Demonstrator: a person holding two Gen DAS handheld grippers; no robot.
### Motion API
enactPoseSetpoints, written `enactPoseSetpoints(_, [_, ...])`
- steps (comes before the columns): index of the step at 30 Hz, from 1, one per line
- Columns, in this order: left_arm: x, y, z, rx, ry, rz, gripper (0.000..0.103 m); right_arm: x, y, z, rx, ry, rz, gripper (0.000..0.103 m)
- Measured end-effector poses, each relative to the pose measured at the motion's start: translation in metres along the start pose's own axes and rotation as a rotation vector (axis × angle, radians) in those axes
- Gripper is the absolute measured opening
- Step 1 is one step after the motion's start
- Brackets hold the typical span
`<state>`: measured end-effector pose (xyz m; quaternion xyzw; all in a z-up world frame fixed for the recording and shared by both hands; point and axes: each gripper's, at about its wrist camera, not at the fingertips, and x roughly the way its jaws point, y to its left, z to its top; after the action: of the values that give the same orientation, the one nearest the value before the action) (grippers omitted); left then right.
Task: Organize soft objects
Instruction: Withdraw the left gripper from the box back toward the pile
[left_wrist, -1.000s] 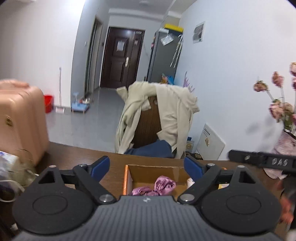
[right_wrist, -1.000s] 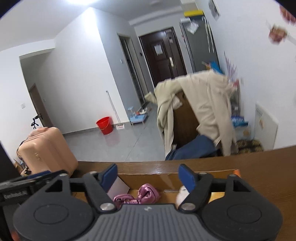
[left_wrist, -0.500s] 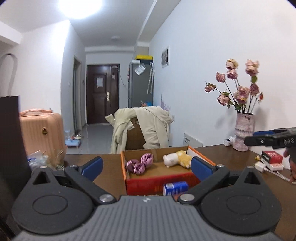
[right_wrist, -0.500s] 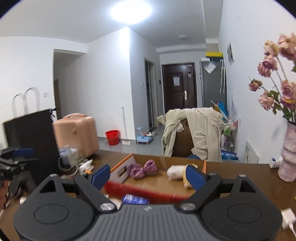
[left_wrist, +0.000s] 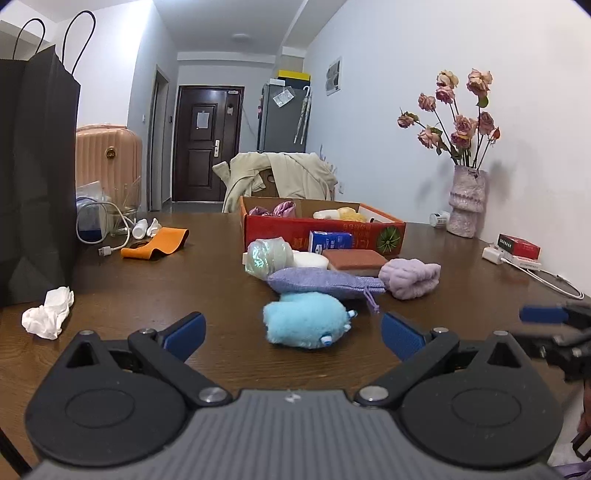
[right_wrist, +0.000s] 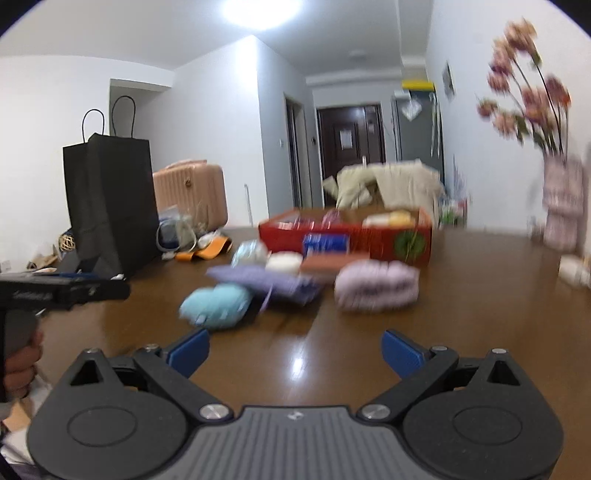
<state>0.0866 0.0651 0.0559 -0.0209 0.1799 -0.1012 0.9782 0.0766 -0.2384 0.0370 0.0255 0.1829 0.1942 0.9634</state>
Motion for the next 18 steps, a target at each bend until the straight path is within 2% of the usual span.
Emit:
enactPoseSetpoints(7, [0.012,0.004,-0.008,-0.031,0.033,0.002,0.103,0.006,-0.001,-0.011,0.038,0.046,-0.025,0.100])
enactPoseSetpoints(13, [0.033,0.009,0.004,-0.093,0.044,0.002,0.103,0.028,-0.006,0.006,0.075,0.043,0.030,0.098])
enactPoseSetpoints(15, [0.046,0.013,0.011,-0.127,0.053,-0.010,0.102,0.041,-0.006,0.013,0.074,0.044,0.036,0.093])
enactPoseSetpoints(18, [0.066,0.017,0.023,-0.146,0.057,-0.026,0.097,0.062,-0.007,0.025,0.086,0.039,0.049,0.092])
